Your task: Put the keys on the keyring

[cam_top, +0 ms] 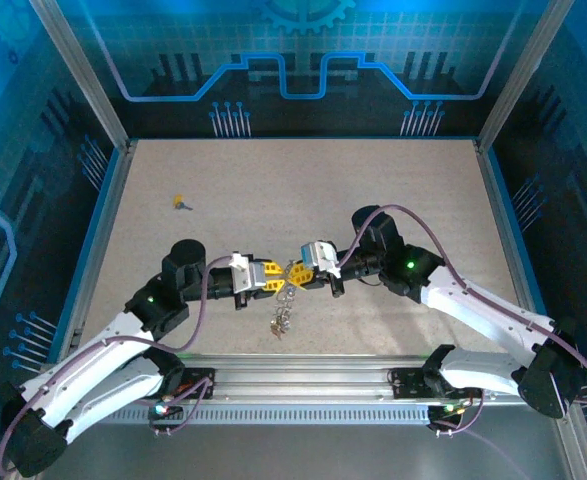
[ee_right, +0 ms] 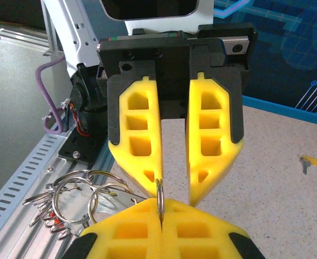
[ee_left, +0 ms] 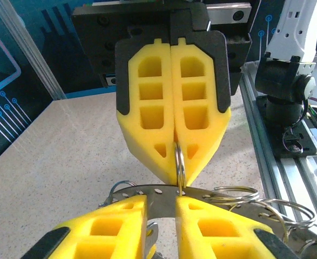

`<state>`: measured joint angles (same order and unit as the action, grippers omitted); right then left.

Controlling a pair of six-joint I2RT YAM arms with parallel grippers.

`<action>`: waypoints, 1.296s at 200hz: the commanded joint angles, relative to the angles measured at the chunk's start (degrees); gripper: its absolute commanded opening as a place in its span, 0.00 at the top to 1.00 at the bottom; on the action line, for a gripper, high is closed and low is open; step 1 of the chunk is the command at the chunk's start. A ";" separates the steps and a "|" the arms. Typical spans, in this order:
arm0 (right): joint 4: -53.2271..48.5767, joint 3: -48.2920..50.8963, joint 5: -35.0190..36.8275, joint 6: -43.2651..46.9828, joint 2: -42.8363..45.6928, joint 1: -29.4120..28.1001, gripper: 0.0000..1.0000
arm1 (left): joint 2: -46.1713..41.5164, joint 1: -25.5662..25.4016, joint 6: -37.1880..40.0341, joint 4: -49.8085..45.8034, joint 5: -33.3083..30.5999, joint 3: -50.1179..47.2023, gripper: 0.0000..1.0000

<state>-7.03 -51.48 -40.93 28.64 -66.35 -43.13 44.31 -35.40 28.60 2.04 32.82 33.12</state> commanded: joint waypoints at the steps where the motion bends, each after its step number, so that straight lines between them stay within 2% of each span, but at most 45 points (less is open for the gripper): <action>1: 0.01 -2.47 0.14 1.77 -0.41 -1.24 1.00 | -0.19 0.18 0.37 1.64 1.45 0.92 0.76; 64: 0.92 -1.94 7.01 1.14 0.00 -2.25 1.00 | 0.42 0.16 -1.60 3.44 2.60 0.68 0.74; 91: 1.21 -1.90 6.68 0.99 -0.17 -2.64 1.00 | 0.88 0.21 -2.05 3.16 2.35 0.70 0.78; 110: 1.08 -2.26 6.94 1.32 -0.52 -3.23 1.00 | 1.51 0.20 -2.14 2.85 2.08 1.15 0.84; 133: 0.83 -2.48 7.49 1.49 -0.85 -3.45 1.00 | 2.19 0.15 -1.86 2.54 1.40 1.83 1.00; 155: -1.76 -2.69 8.29 3.27 -0.41 -3.40 0.89 | 2.14 0.16 -0.70 1.17 -0.86 2.49 1.00; 172: -5.96 -3.40 10.64 5.80 -0.05 -3.29 0.76 | 1.85 0.15 1.50 -1.84 -2.86 3.53 1.00; 215: -15.03 -6.07 14.74 11.89 -0.43 -3.09 0.68 | 3.82 -0.27 10.45 -15.94 -3.70 9.44 1.00; 259: -17.29 -7.89 18.02 11.42 -2.70 -3.21 0.67 | 5.27 -1.47 13.01 -20.57 -5.88 12.64 1.00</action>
<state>-20.86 -56.82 -25.74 39.42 -67.26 -45.50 49.15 -36.07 37.95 -14.72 28.05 42.70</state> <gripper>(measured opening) 0.333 0.052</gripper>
